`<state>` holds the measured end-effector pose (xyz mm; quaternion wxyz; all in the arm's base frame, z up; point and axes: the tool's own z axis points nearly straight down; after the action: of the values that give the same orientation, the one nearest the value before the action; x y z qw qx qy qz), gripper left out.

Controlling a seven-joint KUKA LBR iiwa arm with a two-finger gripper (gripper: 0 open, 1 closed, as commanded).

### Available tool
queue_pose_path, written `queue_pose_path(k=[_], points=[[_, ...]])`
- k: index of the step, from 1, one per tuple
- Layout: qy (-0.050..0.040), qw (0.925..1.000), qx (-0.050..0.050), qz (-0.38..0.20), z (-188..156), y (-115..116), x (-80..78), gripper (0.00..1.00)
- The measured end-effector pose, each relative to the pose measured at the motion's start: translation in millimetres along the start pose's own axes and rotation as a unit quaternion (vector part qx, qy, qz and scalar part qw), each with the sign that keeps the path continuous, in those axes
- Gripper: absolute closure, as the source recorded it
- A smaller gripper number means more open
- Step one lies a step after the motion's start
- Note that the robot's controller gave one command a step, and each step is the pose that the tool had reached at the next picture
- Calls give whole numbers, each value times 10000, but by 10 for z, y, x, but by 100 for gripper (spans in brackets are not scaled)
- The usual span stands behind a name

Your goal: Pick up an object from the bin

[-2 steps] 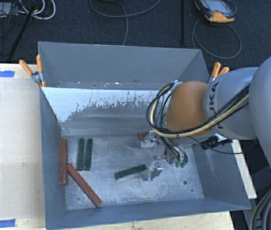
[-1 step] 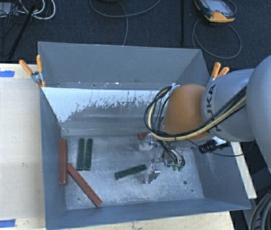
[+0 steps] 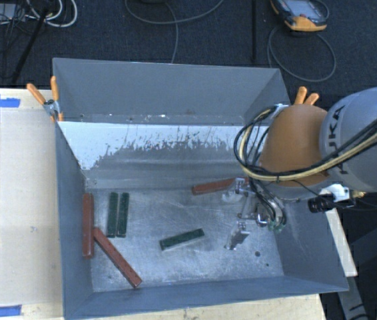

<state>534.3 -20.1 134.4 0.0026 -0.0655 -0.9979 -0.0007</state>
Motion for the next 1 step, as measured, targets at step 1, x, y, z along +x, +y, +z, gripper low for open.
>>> queue_pose_path(k=[1], points=[[-51,9956,21,-934,596,921,280,100]])
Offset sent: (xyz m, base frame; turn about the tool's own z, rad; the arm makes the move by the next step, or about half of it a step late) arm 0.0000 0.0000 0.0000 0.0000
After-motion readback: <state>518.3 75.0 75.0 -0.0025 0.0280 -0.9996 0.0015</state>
